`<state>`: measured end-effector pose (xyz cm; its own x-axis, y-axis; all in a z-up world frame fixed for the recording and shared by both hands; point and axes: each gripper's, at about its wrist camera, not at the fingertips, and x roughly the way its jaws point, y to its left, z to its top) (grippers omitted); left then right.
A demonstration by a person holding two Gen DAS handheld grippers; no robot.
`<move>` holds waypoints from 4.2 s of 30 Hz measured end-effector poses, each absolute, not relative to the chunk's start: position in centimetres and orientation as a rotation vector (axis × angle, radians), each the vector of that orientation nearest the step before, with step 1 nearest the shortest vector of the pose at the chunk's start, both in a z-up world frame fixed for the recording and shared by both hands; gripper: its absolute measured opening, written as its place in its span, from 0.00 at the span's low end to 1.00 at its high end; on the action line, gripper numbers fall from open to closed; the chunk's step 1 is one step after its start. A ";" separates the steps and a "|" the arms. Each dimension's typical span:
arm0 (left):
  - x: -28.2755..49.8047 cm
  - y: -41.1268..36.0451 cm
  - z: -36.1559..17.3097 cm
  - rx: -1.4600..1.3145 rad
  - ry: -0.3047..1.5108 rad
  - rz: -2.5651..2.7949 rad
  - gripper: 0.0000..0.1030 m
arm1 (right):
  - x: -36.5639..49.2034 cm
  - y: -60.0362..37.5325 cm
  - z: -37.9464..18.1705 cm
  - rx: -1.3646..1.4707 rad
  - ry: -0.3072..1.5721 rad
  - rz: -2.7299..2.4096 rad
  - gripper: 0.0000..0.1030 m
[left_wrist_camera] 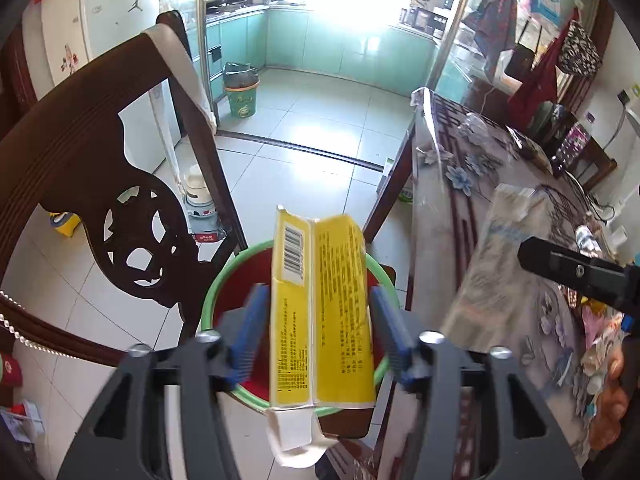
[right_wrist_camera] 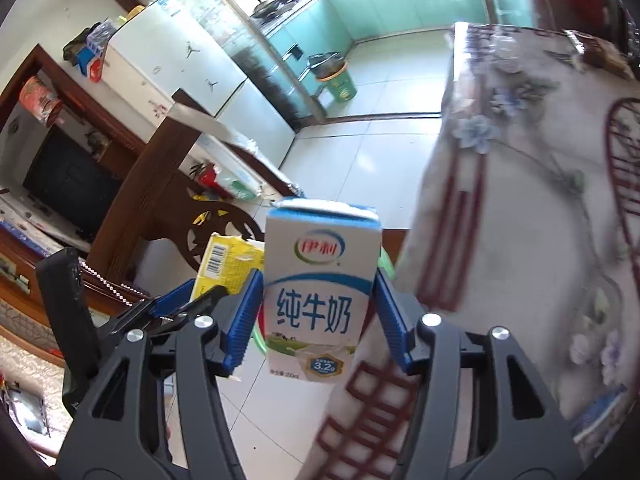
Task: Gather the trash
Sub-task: 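Carry both items over the red bucket and open both grippers, then grasp the crumpled wrapper with the left gripper while the right grasps a clear plastic bag, then move both grippers over the red bucket and release the wrapper and bag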
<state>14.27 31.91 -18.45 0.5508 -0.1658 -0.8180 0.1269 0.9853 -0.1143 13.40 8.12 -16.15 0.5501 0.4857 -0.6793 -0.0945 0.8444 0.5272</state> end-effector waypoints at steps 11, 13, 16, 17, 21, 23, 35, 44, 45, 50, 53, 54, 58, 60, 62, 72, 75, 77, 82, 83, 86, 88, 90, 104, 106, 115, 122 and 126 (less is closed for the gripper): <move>13.1 29.1 -16.2 -0.033 0.928 -0.235 0.65 | 9.1 3.9 -13.1 0.431 0.854 0.218 0.65; 12.4 27.3 -15.9 -0.030 0.930 -0.279 0.66 | 7.5 1.7 -12.9 0.436 0.855 0.170 0.65; 11.3 23.9 -15.5 -0.011 0.936 -0.361 0.66 | 5.0 -1.6 -13.0 0.435 0.864 0.092 0.65; 10.9 22.7 -15.3 -0.001 0.936 -0.388 0.66 | 4.1 -3.0 -13.1 0.437 0.868 0.059 0.65; 9.3 17.3 -14.6 0.039 0.925 -0.484 0.69 | 0.6 -9.7 -13.8 0.457 0.884 -0.080 0.68; 8.6 15.1 -14.4 0.040 0.922 -0.509 0.69 | -1.1 -14.1 -14.4 0.475 0.889 -0.184 0.69; 5.0 -1.9 -14.4 0.070 0.969 -0.664 0.69 | -2.6 -31.0 -19.7 0.506 0.945 -0.331 0.69; 3.8 -9.4 -14.9 0.118 1.004 -0.690 0.73 | 3.7 -39.6 -26.0 0.398 1.050 -0.431 0.71; 4.0 -10.0 -15.1 0.128 1.011 -0.686 0.73 | 4.2 -39.9 -26.4 0.372 1.059 -0.426 0.71; 6.3 -12.5 -17.2 0.142 1.060 -0.654 0.73 | 5.0 -41.6 -28.5 0.410 1.088 -0.353 0.43; 8.0 -14.1 -18.6 0.151 1.083 -0.631 0.73 | 4.6 -42.3 -28.5 0.481 1.056 -0.307 0.21; 8.6 -14.5 -19.1 0.152 1.091 -0.622 0.72 | 4.2 -42.4 -28.1 0.511 1.037 -0.295 0.16; 10.1 -15.2 -20.3 0.134 1.129 -0.585 0.49 | 2.5 -42.6 -25.8 0.589 0.946 -0.260 0.16; 10.6 -15.2 -21.1 0.128 1.159 -0.587 0.32 | 1.7 -42.2 -24.7 0.595 0.914 -0.244 0.16; 10.8 -15.2 -21.5 0.124 1.178 -0.610 0.25 | 0.8 -41.5 -23.5 0.591 0.892 -0.233 0.16; 8.8 -12.4 -16.4 0.076 1.046 -0.646 0.23 | -1.0 -37.9 -18.8 0.542 0.833 -0.215 0.16; 8.1 -11.0 -15.0 0.038 1.027 -0.649 0.23 | -1.6 -36.1 -17.4 0.519 0.811 -0.197 0.16; 7.5 -9.9 -14.2 0.028 1.006 -0.644 0.23 | -1.9 -34.8 -16.3 0.497 0.797 -0.184 0.16; 6.2 -7.5 -12.5 0.026 0.965 -0.630 0.23 | -2.4 -31.9 -13.8 0.448 0.765 -0.150 0.17; 6.1 -7.0 -12.3 0.025 0.957 -0.626 0.23 | -2.4 -31.2 -13.3 0.432 0.759 -0.144 0.17; 5.6 -5.2 -11.4 0.016 0.930 -0.612 0.23 | -2.5 -29.2 -12.2 0.414 0.743 -0.117 0.17; 5.5 -4.1 -11.1 0.011 0.917 -0.601 0.23 | -2.3 -28.1 -11.6 0.402 0.736 -0.102 0.17; 5.5 -3.0 -10.8 0.008 0.906 -0.586 0.23 | -2.1 -26.7 -11.0 0.390 0.733 -0.083 0.17; 6.3 6.9 -9.7 -0.030 0.872 -0.504 0.23 | -0.1 -17.3 -9.0 0.333 0.731 0.006 0.17; 6.6 8.2 -9.6 -0.033 0.869 -0.493 0.23 | 0.2 -15.8 -8.7 0.331 0.731 0.018 0.17; 8.5 14.9 -10.7 -0.058 0.890 -0.435 0.23 | 2.7 -7.6 -8.6 0.323 0.751 0.117 0.17; 10.6 21.2 -12.3 -0.096 0.919 -0.338 0.23 | 6.3 -0.4 -9.9 0.338 0.808 0.249 0.17; 11.8 25.1 -13.4 -0.115 0.931 -0.259 0.23 | 8.2 3.7 -10.7 0.301 0.842 0.322 0.17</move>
<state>11.77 25.05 -13.43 0.5688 -0.2693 -0.7771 0.1705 0.9630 -0.2089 8.21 3.66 -10.70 0.6231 0.3928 -0.6764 -0.1580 0.9101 0.3830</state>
